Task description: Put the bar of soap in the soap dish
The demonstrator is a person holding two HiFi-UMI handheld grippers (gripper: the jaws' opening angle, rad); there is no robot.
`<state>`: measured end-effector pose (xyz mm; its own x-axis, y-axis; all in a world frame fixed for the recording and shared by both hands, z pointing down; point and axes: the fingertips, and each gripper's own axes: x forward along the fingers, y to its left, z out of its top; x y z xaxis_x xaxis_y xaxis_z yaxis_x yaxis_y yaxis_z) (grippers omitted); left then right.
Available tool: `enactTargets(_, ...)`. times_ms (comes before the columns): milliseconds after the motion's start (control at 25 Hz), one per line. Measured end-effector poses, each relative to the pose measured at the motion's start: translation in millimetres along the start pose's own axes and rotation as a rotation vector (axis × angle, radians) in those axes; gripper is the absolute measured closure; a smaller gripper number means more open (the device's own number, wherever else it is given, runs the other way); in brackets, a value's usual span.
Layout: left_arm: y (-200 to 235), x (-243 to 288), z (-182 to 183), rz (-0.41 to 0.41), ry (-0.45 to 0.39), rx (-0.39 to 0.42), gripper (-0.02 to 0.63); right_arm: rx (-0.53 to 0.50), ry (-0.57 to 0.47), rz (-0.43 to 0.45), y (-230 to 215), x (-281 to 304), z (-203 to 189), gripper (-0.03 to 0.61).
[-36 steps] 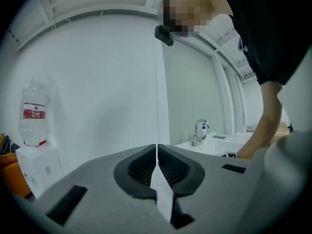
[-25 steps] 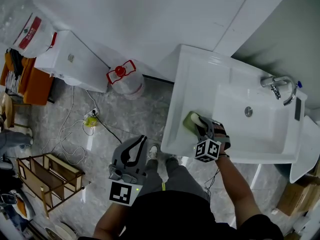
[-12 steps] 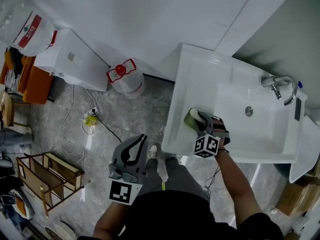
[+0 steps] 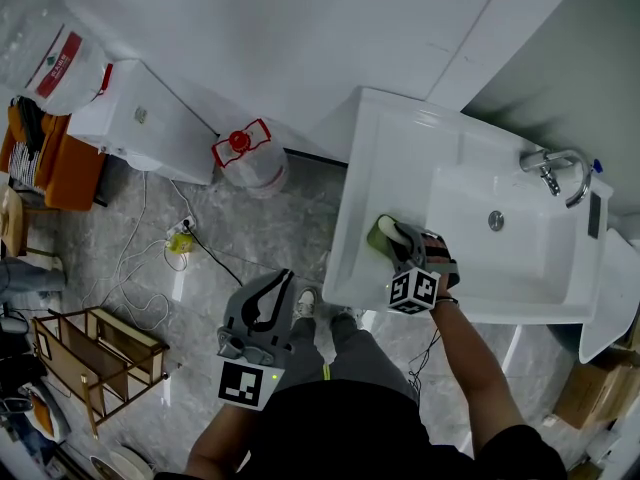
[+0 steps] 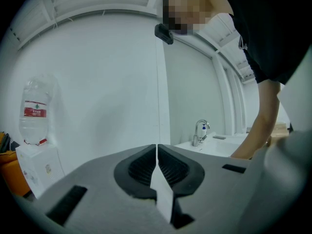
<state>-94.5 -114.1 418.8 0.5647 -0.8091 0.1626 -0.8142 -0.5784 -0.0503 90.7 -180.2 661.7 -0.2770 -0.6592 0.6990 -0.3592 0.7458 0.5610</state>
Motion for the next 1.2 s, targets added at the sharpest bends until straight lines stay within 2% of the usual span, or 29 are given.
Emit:
enactTargets(680,-2.8,-16.8,-9.3,0.005,0.024,-0.011,0.584,0.013,0.016,0.09,11.7,-5.4,-0.2,0.446)
enactTargets(1200,-1.2,-25.9,-12.1,0.007,0.023,-0.01,0.584,0.033,0.038,0.098,11.5,-4.9,-0.7,0.428)
